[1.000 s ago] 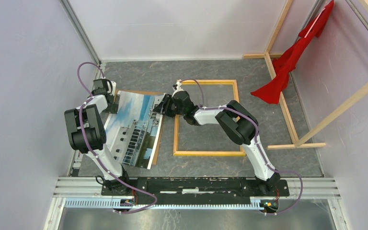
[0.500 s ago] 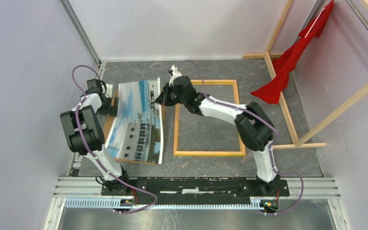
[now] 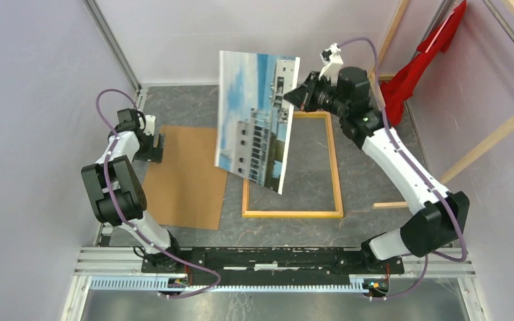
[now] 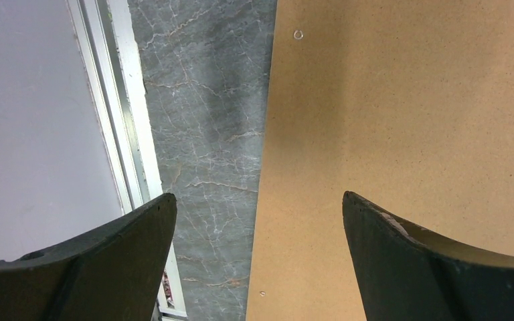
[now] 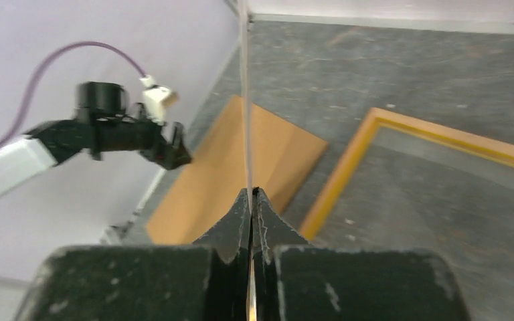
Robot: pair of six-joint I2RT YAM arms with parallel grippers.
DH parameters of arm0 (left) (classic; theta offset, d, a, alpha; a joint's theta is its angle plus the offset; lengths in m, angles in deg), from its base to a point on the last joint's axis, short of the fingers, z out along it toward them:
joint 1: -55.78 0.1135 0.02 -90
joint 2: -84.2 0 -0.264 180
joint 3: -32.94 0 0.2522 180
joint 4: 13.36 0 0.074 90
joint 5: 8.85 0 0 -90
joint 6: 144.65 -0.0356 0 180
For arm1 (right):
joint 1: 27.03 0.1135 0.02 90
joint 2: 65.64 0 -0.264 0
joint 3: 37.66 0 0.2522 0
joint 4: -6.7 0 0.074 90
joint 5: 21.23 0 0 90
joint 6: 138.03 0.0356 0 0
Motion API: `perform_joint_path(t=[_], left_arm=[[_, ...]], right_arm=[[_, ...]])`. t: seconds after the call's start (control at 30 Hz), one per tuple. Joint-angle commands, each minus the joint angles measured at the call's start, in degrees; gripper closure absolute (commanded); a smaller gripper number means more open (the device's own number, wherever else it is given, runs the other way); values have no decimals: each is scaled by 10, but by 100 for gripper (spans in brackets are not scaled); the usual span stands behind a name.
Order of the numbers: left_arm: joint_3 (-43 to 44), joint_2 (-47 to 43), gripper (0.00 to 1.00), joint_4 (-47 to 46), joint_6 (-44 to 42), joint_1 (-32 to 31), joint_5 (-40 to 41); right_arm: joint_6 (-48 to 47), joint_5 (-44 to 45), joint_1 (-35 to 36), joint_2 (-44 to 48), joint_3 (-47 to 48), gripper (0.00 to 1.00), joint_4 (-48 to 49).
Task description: Put the photo into the frame
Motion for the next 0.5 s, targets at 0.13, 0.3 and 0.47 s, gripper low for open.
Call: perform_joint_path(t=[0.13, 0.3, 0.47], left_arm=[[19, -30, 0, 12, 14, 3, 2], [15, -24, 0, 15, 20, 3, -3], [9, -24, 0, 12, 21, 3, -7]], right_arm=[[-253, 355, 19, 95, 170, 100, -408], [-301, 544, 19, 161, 192, 100, -440], [-347, 608, 20, 192, 202, 100, -455]])
